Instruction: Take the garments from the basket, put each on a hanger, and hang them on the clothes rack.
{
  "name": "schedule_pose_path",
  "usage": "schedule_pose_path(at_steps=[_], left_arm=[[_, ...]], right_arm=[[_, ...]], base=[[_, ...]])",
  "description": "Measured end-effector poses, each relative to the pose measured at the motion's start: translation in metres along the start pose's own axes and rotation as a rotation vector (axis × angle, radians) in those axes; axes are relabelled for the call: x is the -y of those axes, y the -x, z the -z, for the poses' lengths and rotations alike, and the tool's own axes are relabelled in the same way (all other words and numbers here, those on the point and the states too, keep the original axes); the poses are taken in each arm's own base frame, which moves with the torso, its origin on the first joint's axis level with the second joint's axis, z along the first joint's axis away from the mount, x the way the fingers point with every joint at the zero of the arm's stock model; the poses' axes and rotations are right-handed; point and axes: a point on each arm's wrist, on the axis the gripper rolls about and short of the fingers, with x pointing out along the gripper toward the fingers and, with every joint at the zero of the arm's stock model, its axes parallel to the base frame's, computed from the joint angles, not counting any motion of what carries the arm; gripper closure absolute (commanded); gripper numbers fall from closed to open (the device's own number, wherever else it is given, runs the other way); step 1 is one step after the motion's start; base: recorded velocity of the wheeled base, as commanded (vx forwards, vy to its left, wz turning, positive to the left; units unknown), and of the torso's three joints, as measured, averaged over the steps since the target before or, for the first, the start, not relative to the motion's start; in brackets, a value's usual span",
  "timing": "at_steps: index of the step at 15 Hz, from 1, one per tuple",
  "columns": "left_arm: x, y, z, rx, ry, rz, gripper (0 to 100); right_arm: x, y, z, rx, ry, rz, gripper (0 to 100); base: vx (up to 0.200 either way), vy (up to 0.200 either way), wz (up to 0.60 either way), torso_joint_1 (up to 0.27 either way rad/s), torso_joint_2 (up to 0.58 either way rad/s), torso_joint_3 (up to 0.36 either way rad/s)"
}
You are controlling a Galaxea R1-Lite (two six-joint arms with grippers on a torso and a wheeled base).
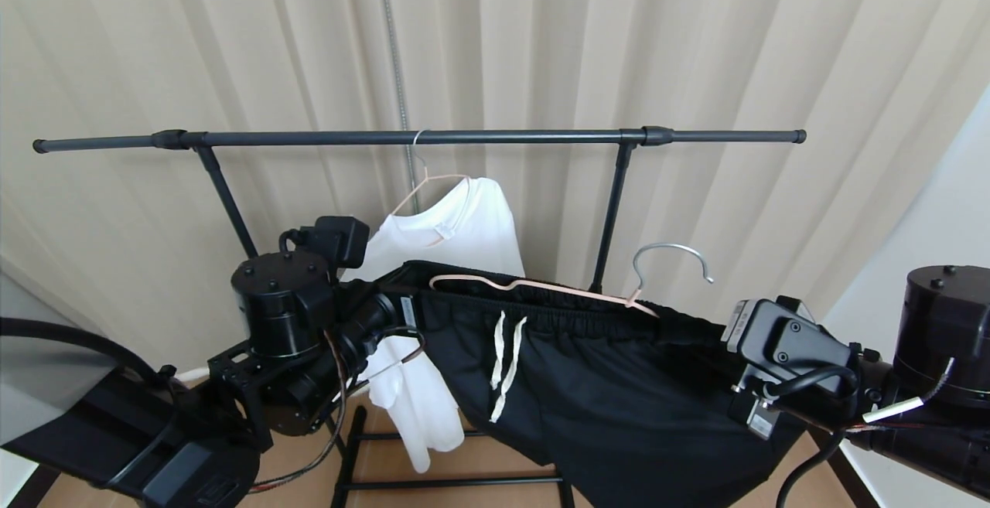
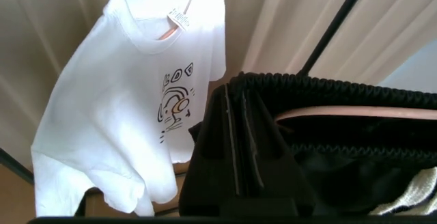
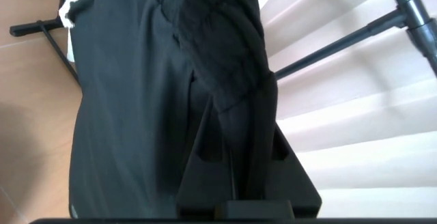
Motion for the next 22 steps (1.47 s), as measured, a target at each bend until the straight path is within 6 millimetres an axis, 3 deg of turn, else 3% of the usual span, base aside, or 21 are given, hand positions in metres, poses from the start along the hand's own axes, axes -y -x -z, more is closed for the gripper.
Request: schedule_pose_path(at_steps=[9, 13, 22], left_arm=[[0.005, 0.015, -0.011, 0.023, -0.044, 0.028, 100], [0.012, 0.014, -0.026, -0.074, -0.202, 0.034, 100], [0.048, 0.056, -0.066, -0.214, -0.302, 0.131, 100]], right_arm=[[-0.005, -0.011, 0.007, -0.049, 0.015, -0.023, 100], [-0.008, -0.019, 0.012, -0.079, 0.024, -0.04, 100], [-0.012, -0.05, 0.018, -0.086, 0.001, 0.051, 100]], base=[[0.0, 0.0, 0.0, 0.0, 0.0, 0.0], [0.0, 0.0, 0.0, 0.0, 0.0, 0.0], [0.0, 0.0, 0.0, 0.0, 0.0, 0.0]])
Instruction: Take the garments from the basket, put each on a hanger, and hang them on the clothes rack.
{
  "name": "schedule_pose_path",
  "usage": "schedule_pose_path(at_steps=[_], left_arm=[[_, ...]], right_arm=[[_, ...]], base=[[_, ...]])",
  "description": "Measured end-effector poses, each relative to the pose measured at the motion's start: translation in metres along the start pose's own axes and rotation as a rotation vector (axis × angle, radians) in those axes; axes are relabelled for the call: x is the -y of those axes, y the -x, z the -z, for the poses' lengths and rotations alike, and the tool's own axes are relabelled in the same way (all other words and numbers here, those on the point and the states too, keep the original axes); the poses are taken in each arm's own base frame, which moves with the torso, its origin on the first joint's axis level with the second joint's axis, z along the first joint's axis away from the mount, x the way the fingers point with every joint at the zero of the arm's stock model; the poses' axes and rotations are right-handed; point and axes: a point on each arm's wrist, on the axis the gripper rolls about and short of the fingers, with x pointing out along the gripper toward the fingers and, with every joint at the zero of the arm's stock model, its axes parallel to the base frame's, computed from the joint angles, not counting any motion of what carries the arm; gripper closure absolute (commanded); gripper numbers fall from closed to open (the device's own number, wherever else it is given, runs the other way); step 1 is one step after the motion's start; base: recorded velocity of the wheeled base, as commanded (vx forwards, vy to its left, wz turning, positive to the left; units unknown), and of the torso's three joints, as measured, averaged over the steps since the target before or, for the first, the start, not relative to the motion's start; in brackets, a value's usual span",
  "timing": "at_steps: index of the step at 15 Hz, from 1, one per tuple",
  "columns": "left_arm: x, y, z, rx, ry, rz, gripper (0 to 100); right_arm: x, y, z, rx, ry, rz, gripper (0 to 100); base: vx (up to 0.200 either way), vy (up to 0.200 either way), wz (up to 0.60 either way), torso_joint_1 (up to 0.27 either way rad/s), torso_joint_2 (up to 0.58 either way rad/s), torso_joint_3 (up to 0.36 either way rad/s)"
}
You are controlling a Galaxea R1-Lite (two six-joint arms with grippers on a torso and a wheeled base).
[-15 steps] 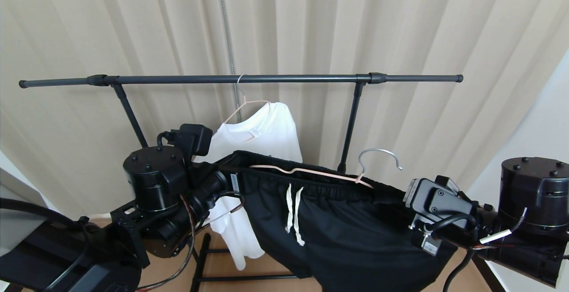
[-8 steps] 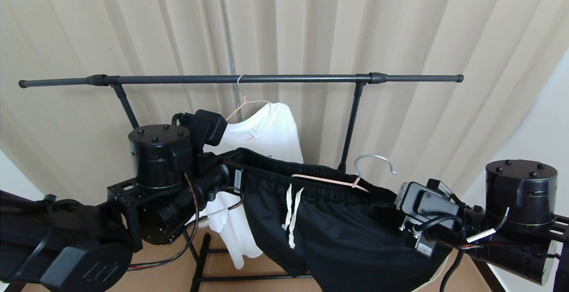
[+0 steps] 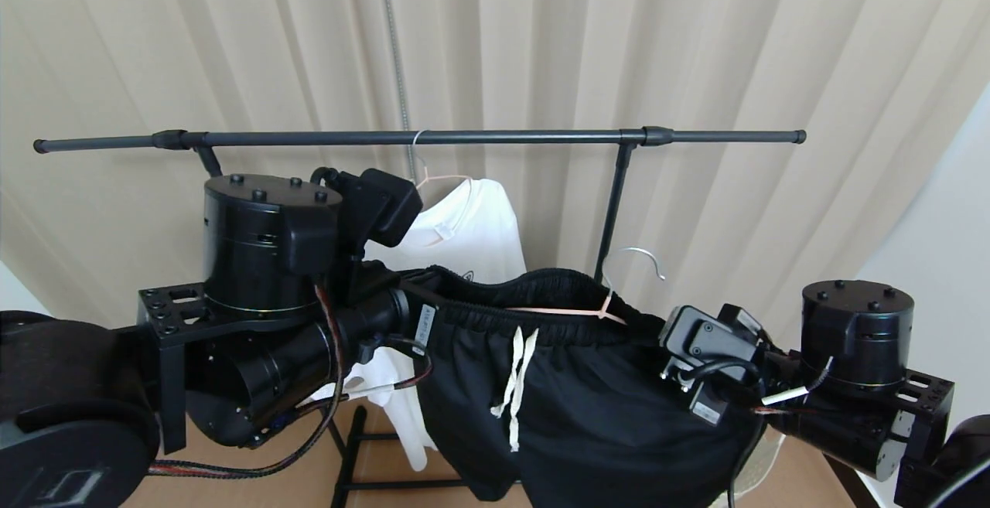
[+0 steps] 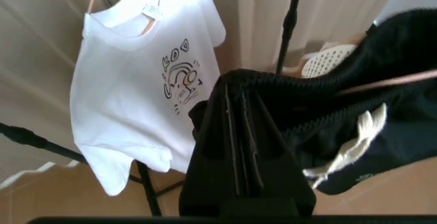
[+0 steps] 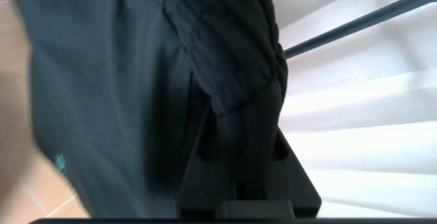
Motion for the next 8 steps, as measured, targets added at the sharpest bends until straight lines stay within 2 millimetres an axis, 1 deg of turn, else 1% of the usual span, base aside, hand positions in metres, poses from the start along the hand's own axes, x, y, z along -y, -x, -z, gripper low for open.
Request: schedule_pose_path(at_steps=[1, 3, 4, 8], left_arm=[[0.003, 0.005, 0.0, -0.024, -0.014, 0.016, 100], [0.006, 0.011, -0.002, -0.02, -0.017, 0.031, 100], [0.011, 0.014, 0.0, -0.044, -0.03, 0.052, 100], [0.027, 0.019, 0.002, -0.058, -0.002, 0.106, 100]], right_arm=[[0.0, -0.004, -0.003, 0.018, -0.037, 0.033, 100], [-0.005, -0.009, -0.004, 0.02, -0.064, 0.03, 100], [-0.006, -0.011, -0.008, 0.039, -0.103, 0.034, 100], [-0.012, -0.011, -0.019, 0.089, -0.14, 0.022, 100]], base=[[0.0, 0.0, 0.0, 0.0, 0.0, 0.0], [0.0, 0.0, 0.0, 0.0, 0.0, 0.0], [0.0, 0.0, 0.0, 0.0, 0.0, 0.0], [0.0, 0.0, 0.0, 0.0, 0.0, 0.0]])
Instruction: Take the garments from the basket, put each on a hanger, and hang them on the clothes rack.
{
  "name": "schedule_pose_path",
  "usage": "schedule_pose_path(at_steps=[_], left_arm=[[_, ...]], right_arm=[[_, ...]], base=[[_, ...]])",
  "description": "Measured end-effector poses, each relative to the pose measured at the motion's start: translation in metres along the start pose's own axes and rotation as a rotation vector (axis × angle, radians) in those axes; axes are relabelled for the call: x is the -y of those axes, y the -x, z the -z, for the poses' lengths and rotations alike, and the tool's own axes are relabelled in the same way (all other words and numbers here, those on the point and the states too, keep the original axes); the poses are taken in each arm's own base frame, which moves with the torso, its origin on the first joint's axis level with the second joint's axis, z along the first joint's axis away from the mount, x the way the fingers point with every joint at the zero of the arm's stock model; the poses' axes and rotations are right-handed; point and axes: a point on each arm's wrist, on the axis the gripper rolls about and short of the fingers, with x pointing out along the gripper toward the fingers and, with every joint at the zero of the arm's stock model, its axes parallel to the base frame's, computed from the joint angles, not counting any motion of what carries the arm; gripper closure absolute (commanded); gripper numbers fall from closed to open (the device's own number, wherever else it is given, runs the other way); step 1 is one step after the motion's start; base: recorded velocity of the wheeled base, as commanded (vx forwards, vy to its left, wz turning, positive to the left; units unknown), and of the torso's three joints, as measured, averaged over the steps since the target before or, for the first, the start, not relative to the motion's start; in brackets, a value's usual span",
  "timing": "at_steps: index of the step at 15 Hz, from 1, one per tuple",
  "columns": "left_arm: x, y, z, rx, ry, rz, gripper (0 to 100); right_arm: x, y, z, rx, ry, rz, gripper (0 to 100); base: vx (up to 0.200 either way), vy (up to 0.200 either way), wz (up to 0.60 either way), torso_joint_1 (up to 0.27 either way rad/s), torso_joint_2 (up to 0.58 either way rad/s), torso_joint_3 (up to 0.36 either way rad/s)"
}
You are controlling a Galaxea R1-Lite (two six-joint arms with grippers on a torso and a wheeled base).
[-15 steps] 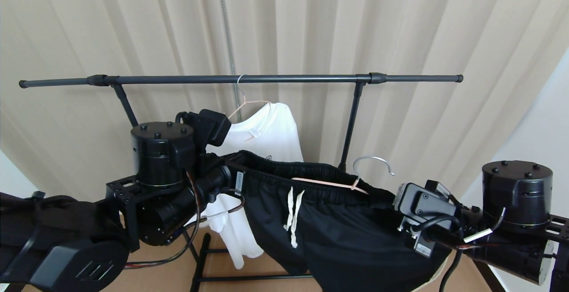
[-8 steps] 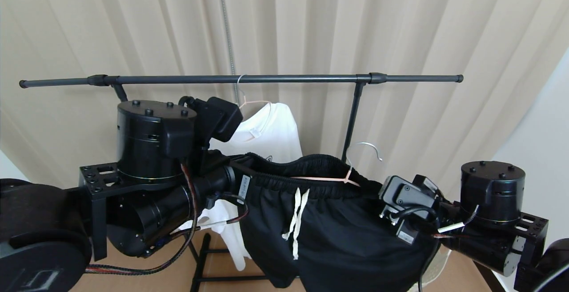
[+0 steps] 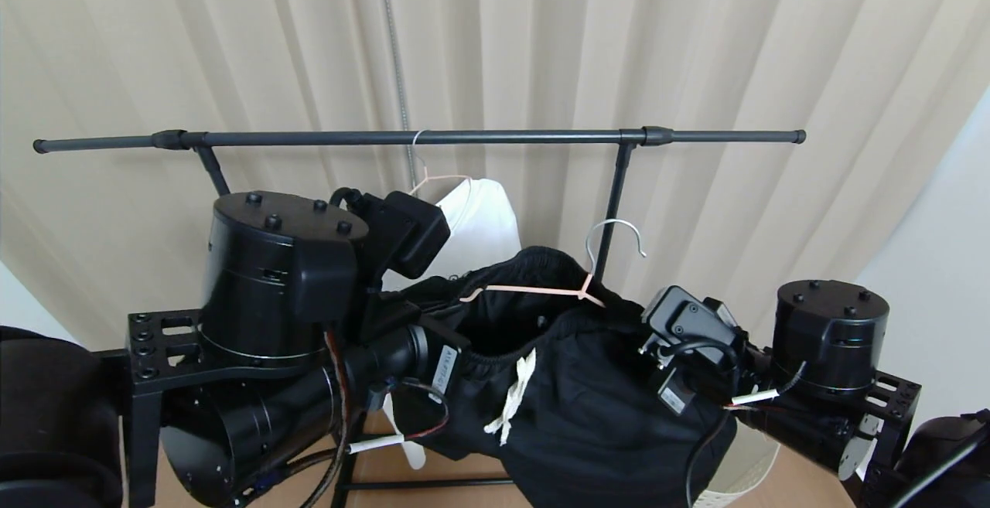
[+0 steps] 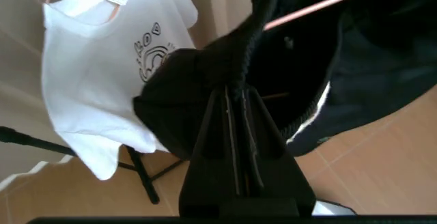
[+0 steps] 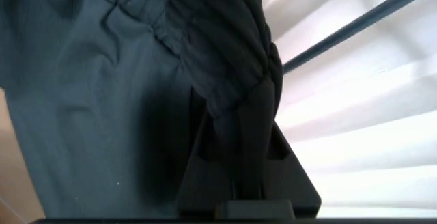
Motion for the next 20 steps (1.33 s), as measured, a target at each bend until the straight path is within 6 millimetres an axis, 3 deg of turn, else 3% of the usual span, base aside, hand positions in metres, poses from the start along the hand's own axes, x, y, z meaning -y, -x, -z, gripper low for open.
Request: schedule_pose_path(at_steps=[5, 10, 20], left_arm=[[0.018, -0.01, -0.014, 0.025, 0.137, 0.046, 100], [0.023, -0.014, -0.029, 0.043, 0.175, 0.055, 100], [0.038, -0.024, 0.01, -0.086, 0.125, 0.073, 100]], right_arm=[[-0.01, 0.0, -0.001, 0.004, 0.013, 0.002, 100], [-0.018, -0.005, 0.003, -0.01, 0.018, -0.017, 100], [-0.002, 0.006, -0.012, 0.095, -0.006, 0.05, 100]], base=[[0.0, 0.0, 0.0, 0.0, 0.0, 0.0], [0.0, 0.0, 0.0, 0.0, 0.0, 0.0], [0.0, 0.0, 0.0, 0.0, 0.0, 0.0]])
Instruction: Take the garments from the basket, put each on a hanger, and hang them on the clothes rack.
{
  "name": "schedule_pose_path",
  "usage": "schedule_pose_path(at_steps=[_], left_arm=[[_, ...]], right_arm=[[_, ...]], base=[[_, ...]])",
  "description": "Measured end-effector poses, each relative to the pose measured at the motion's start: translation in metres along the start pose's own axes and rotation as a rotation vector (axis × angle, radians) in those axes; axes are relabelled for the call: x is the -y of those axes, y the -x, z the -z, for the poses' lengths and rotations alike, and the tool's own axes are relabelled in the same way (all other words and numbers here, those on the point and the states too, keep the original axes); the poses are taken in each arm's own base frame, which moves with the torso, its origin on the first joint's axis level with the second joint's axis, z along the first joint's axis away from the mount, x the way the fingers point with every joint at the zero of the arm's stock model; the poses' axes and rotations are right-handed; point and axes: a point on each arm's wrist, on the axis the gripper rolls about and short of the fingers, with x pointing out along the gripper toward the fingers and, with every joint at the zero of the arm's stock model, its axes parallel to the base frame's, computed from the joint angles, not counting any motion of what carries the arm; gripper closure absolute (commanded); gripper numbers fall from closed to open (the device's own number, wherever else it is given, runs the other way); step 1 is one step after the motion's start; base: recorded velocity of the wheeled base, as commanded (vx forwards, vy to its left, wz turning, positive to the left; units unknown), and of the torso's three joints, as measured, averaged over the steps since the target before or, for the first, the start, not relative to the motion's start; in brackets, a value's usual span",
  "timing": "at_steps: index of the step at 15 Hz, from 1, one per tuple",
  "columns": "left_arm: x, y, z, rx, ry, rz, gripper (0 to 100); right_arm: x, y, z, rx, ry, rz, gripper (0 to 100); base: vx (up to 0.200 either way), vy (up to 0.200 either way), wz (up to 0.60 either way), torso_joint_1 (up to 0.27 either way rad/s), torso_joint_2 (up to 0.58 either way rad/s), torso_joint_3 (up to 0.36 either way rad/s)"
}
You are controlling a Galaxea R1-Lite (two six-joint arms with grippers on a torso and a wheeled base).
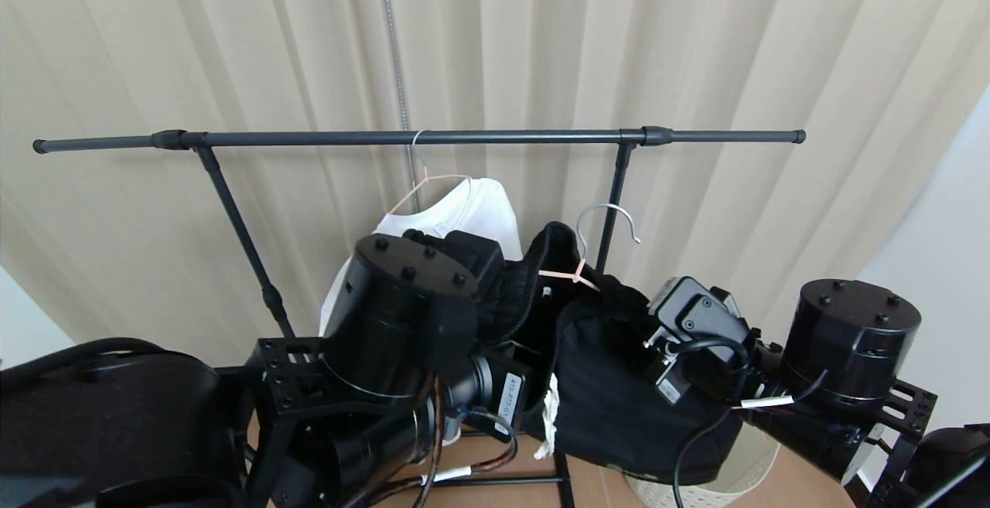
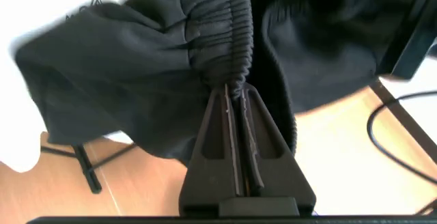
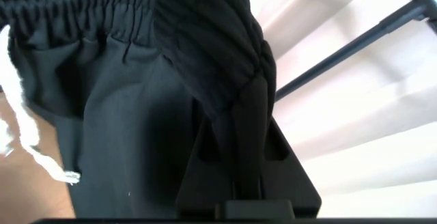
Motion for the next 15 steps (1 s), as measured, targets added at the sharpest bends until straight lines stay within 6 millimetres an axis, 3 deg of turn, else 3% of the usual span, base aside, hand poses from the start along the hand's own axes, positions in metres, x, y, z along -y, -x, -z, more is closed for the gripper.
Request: schedule_pose_path(at_steps=[3, 7, 13, 14, 15], left_arm=[[0.01, -0.009, 0.011, -0.032, -0.003, -0.008, 100], [0.026, -0.026, 0.011, 0.028, 0.055, -0.008, 100], [0.032, -0.043, 0.014, 0.1, 0.076, -0.035, 100], [0.033, -0.045, 0.015, 0.098, 0.075, -0.037, 0], [0.033, -0.047, 0.016, 0.101, 0.075, -0.038, 0]], right_arm=[[0.001, 0.003, -0.002, 0.01, -0.003, 0.003, 100], [0.002, 0.006, -0.005, 0.022, -0.01, 0.005, 100], [-0.002, 0.015, -0.012, 0.053, -0.009, -0.011, 100], [-0.002, 0.016, -0.012, 0.054, -0.008, -0.012, 100], [-0.002, 0.017, -0.012, 0.056, -0.009, -0.012, 100]], base=[[0.0, 0.0, 0.0, 0.0, 0.0, 0.0], [0.0, 0.0, 0.0, 0.0, 0.0, 0.0], [0.0, 0.0, 0.0, 0.0, 0.0, 0.0], [0.0, 0.0, 0.0, 0.0, 0.0, 0.0], [0.0, 0.0, 0.0, 0.0, 0.0, 0.0]])
